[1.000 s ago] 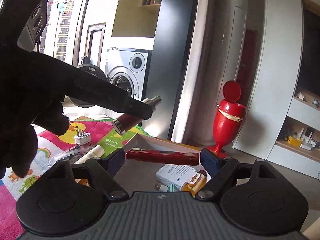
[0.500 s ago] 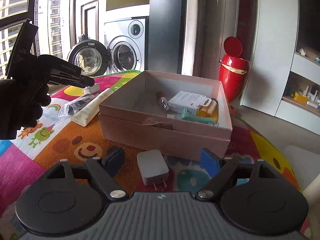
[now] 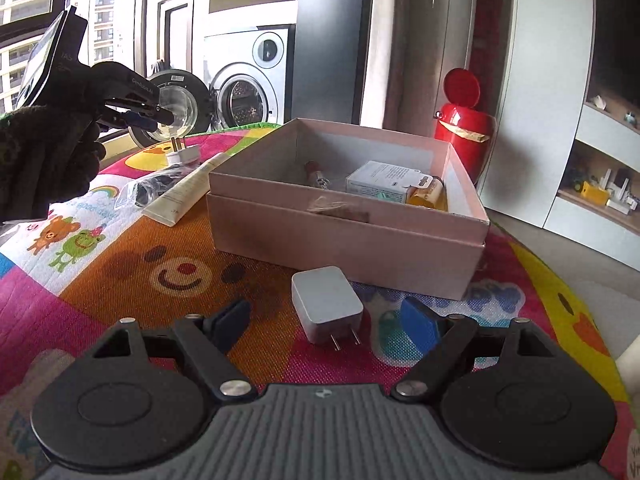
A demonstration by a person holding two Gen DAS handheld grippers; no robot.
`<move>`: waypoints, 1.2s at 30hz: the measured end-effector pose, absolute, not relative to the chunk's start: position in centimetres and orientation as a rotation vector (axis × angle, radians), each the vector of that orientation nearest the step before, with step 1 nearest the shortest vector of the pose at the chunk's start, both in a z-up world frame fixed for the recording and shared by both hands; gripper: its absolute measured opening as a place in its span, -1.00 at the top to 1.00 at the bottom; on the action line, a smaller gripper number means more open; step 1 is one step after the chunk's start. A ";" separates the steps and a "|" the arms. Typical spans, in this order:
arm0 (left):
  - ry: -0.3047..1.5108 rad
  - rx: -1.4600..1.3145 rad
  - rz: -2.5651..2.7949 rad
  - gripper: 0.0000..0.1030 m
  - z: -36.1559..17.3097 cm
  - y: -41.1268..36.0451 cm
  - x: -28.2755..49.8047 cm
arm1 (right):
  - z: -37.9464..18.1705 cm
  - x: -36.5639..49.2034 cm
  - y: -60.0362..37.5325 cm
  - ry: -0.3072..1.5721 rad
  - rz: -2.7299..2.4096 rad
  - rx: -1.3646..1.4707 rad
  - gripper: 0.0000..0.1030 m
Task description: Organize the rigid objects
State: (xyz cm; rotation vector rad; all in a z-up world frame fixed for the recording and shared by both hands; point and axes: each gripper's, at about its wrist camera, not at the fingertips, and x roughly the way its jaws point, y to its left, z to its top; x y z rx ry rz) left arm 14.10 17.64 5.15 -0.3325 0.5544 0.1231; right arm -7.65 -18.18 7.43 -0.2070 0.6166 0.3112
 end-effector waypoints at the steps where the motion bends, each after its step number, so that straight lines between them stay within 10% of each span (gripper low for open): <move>1: 0.581 -0.346 0.127 0.52 5.0 18.2 14.9 | 7.4 -7.6 -18.1 0.621 0.310 -0.209 -0.62; 36: 0.520 -0.491 0.092 0.51 2.1 23.4 9.5 | 14.4 1.0 -2.9 0.659 0.621 -0.232 -0.61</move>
